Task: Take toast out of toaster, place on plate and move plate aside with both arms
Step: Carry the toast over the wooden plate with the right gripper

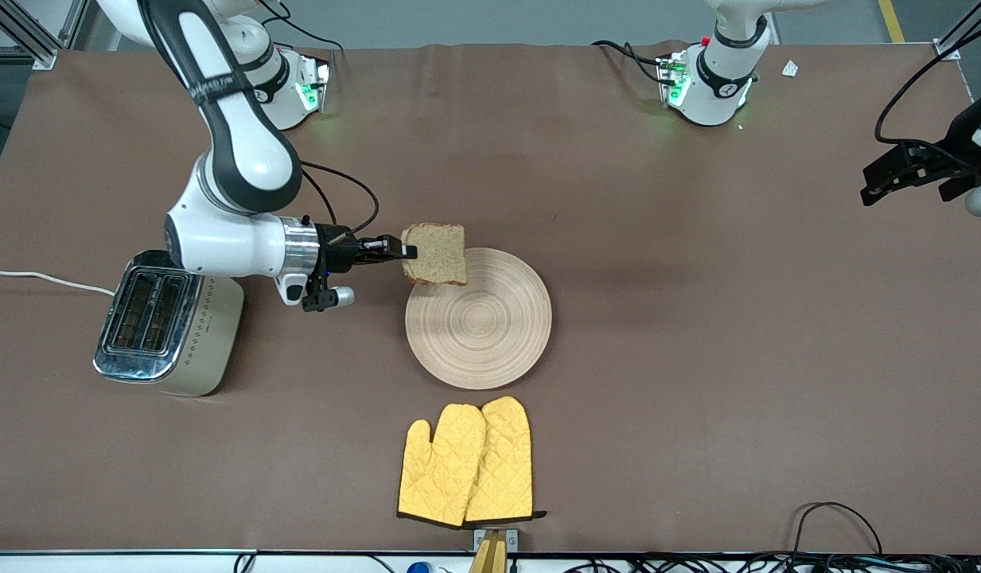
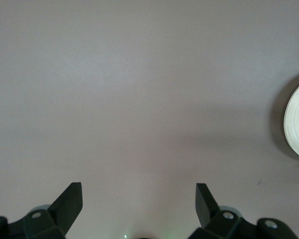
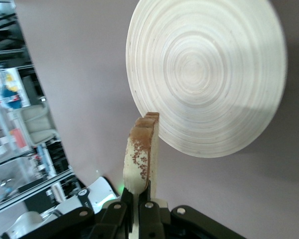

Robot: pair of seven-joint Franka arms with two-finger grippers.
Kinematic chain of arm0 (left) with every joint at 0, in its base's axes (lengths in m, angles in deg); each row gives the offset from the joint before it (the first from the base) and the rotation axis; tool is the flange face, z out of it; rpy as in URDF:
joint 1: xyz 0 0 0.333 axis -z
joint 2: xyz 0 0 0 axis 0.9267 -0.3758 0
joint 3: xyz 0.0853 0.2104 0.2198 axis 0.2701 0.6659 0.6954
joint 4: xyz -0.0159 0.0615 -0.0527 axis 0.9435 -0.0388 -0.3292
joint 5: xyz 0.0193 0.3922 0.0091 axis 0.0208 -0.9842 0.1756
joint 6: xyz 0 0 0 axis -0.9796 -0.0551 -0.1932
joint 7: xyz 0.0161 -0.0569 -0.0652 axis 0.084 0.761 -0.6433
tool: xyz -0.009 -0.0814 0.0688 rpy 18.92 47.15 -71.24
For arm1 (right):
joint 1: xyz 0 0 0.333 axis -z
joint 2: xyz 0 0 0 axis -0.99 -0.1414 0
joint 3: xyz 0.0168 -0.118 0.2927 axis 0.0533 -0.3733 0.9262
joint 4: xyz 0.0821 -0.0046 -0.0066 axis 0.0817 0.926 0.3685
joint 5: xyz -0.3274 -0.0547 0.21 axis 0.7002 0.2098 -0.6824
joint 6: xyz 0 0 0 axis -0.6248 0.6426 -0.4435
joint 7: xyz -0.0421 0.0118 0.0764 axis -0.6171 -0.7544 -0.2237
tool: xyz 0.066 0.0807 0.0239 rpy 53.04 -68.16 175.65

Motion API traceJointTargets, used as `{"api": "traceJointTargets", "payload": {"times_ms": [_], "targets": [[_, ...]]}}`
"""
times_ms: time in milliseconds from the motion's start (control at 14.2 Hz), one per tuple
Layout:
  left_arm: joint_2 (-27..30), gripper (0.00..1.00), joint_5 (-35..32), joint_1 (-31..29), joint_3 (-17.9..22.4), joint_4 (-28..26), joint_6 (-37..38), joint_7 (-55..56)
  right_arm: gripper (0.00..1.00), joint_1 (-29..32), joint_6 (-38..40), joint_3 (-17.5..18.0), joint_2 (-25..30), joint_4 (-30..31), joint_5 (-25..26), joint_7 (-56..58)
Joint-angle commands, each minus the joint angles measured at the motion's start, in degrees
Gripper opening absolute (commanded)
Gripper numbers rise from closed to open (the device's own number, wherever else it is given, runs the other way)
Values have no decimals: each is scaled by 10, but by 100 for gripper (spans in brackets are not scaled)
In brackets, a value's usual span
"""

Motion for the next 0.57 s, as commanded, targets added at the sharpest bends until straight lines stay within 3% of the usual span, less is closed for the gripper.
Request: {"api": "traceJointTargets", "payload": {"times_ms": [0,141,494], "targets": [[1,100,7,-1,3,8,9,-11,0,-4,-7,1,-25,12,-88,72],[1,100,7,-1,3,8,9,-11,0,-5,-7,0,-46,10,-127,132],[-1,100,8,1,2,8,8,-10,0,-5,-36,1,-93,-32,-155,173]]}}
